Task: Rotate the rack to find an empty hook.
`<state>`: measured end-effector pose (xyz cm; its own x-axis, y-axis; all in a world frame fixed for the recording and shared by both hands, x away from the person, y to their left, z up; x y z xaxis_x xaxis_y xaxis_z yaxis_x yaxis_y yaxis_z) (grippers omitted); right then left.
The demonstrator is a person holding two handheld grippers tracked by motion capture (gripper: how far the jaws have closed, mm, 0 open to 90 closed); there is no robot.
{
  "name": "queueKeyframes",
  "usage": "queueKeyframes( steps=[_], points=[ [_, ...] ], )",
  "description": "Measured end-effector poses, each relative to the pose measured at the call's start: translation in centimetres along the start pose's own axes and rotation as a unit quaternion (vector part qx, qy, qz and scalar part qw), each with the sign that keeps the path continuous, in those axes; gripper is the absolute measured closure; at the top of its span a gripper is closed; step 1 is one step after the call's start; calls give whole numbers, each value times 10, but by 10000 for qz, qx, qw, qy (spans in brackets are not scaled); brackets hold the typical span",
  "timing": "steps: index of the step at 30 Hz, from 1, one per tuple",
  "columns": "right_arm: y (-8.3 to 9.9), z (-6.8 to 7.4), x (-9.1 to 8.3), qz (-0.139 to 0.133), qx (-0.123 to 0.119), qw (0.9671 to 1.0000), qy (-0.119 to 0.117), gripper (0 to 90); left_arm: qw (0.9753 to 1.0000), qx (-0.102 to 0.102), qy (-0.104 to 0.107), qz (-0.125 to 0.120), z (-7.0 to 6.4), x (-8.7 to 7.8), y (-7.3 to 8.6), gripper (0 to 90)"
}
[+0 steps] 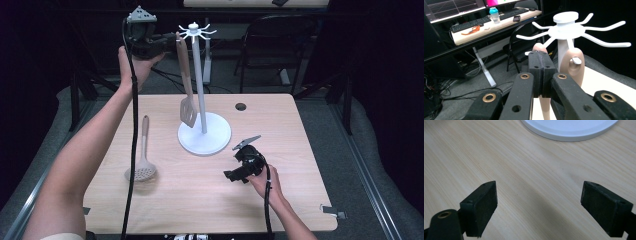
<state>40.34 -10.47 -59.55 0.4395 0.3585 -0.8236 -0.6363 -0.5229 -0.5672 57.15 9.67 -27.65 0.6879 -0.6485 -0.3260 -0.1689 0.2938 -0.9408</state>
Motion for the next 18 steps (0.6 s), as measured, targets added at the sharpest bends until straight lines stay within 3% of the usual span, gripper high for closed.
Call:
queueKeyframes(
  steps=[9,18],
  points=[
    [0,0,1,-48,55,10000,-5,133,10000,-50,32,-8,1,-7,7,900],
    [1,1,1,30,19,10000,-23,133,9995,89,317,-8,-17,-16,12,900]
  ],
)
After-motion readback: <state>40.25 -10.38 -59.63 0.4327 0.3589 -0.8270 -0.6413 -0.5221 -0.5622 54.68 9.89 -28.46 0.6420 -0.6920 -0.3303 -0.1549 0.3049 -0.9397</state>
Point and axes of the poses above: each handheld gripper's, and its own axes: x roughly forward along the jaws, y roughly out of its underside, z roughly to its left, the point moved 10 cm from there along x, roughly forward along the jaws, and after that the axes turned 6 degrees about y, right-handed, at the moved point
